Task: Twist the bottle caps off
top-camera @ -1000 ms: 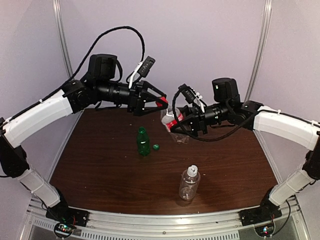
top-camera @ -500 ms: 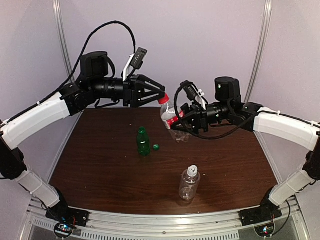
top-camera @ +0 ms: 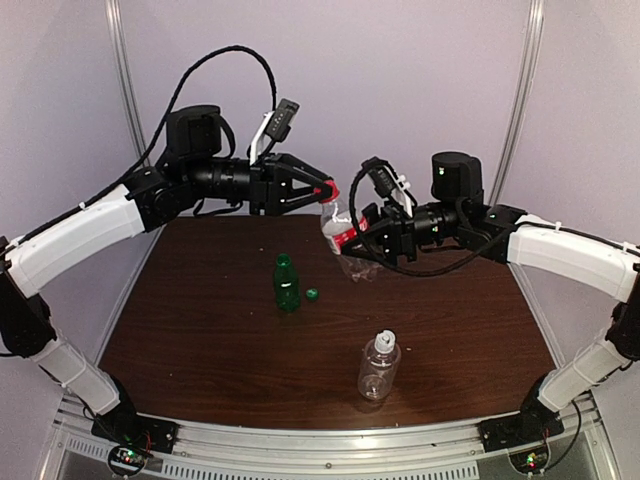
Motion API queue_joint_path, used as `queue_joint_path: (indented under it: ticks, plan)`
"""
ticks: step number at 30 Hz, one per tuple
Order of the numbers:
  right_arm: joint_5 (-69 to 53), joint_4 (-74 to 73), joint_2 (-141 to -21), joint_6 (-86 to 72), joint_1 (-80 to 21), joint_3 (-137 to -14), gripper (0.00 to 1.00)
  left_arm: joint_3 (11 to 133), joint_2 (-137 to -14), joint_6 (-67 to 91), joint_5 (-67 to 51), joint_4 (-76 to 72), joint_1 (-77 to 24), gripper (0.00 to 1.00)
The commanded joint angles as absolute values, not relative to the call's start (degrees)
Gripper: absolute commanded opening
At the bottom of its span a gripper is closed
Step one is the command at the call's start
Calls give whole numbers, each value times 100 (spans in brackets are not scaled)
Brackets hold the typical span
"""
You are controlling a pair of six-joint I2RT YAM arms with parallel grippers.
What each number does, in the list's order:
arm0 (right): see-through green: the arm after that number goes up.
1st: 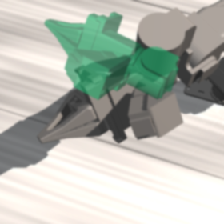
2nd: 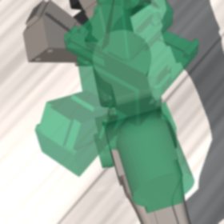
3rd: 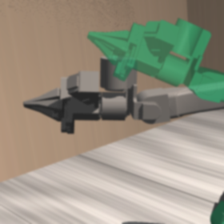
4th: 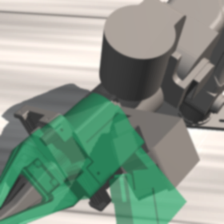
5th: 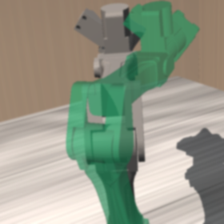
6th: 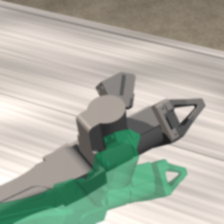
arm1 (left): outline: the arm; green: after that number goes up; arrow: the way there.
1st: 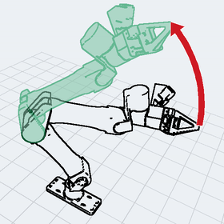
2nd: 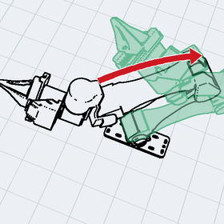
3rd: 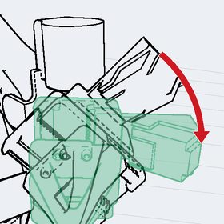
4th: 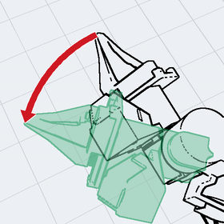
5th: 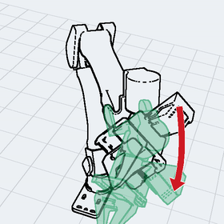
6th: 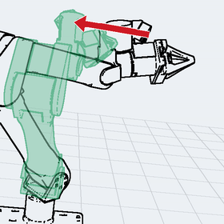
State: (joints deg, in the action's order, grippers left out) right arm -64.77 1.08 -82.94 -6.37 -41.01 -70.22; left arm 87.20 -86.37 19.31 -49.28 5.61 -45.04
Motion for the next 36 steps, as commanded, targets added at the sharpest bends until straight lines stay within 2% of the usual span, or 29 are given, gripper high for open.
queue_joint_path:
  ticks: [1,5,12,23,25,27,33,36]
  plan:
    - [-6494,290,-8174,-694,-4131,-7047,45,8770,-8749,1985,-5097,238,-4479,44]
    - [-6092,71,-8170,-596,-4131,-7109,44,8825,-8794,2087,-5017,238,-4480,28]
    - [-4551,-514,-8010,-76,-4131,-7198,43,8899,-8685,2461,-4104,316,-4482,0]
    - [-2122,-377,-7976,517,-4195,-6969,40,8807,-8570,3751,-1148,517,-4688,0]
    - [-1804,-295,-7989,589,-4222,-6908,39,8848,-8622,3747,-901,578,-4751,3]
    - [-1679,-291,-8006,635,-4236,-6900,39,8897,-8696,3736,-962,555,-4755,10]
    - [-2428,-420,-8018,715,-4231,-6898,42,8723,-8636,3104,-1634,43,-4726,43]
    - [-3003,-567,-8001,778,-4219,-6916,42,8633,-8505,2753,-2222,-211,-4600,56]
